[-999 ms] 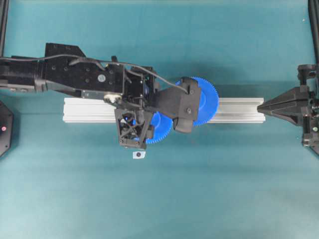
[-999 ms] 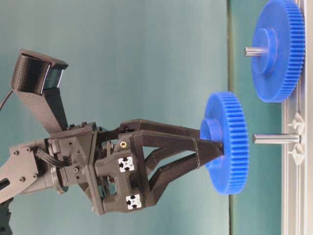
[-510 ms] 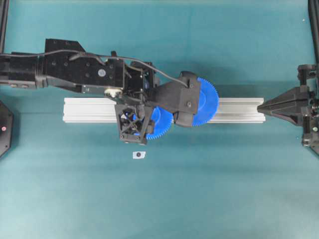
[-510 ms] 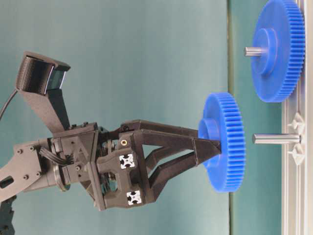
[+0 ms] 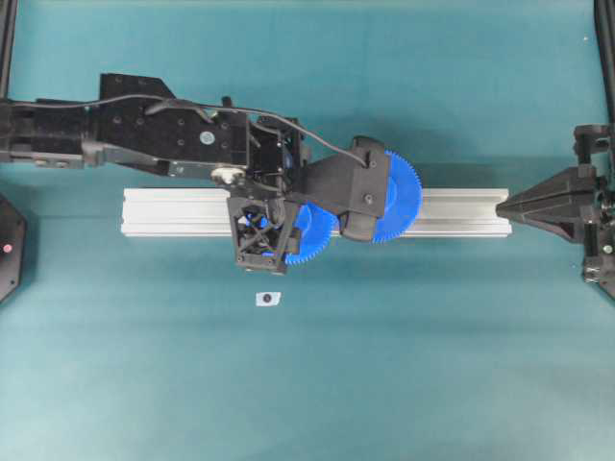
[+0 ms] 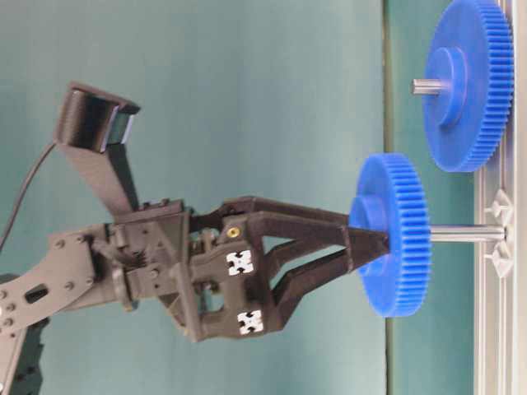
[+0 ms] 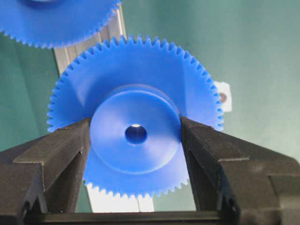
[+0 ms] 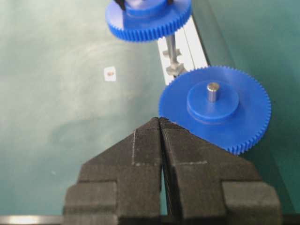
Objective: Find the location of the shaft and insert the small gear.
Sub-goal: 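Align the gear's bore with the left shaft, meshing with the large gear, then push the gear onto the shaft and open the left gripper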
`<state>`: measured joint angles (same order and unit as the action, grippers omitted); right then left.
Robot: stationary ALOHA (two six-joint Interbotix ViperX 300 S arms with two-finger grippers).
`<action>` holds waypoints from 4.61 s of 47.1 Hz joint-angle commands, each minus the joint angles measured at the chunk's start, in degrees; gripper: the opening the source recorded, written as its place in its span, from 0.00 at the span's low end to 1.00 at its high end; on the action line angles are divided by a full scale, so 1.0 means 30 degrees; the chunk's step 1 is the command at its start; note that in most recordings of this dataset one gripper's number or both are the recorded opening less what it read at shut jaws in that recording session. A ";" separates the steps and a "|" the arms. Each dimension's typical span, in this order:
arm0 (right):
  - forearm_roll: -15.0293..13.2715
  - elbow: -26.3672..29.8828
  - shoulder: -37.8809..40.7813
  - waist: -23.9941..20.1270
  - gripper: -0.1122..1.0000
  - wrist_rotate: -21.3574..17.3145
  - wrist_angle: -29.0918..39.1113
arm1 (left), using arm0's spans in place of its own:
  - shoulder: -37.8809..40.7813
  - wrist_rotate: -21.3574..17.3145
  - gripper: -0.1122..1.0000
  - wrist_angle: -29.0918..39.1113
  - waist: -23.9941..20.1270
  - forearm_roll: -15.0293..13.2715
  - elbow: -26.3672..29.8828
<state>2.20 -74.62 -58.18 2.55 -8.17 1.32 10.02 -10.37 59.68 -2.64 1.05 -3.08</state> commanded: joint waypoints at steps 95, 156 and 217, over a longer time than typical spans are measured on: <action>0.0029 0.0146 0.0059 0.0029 0.10 -0.0205 -0.0088 | 0.0967 -0.0146 0.68 -0.0820 -0.1846 0.0059 0.0205; 0.0029 0.0146 0.0059 0.0029 0.10 -0.0205 -0.0088 | 0.0703 0.0088 0.69 -0.0381 -0.1758 0.0059 0.0469; 0.0000 0.0146 0.0029 0.0029 0.10 -0.0205 -0.0146 | -0.0322 0.1084 0.82 0.0059 -0.0469 0.0059 0.0527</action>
<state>2.29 -74.79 -58.36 2.46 -8.26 1.32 11.43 -7.21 60.12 -4.22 1.05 -2.99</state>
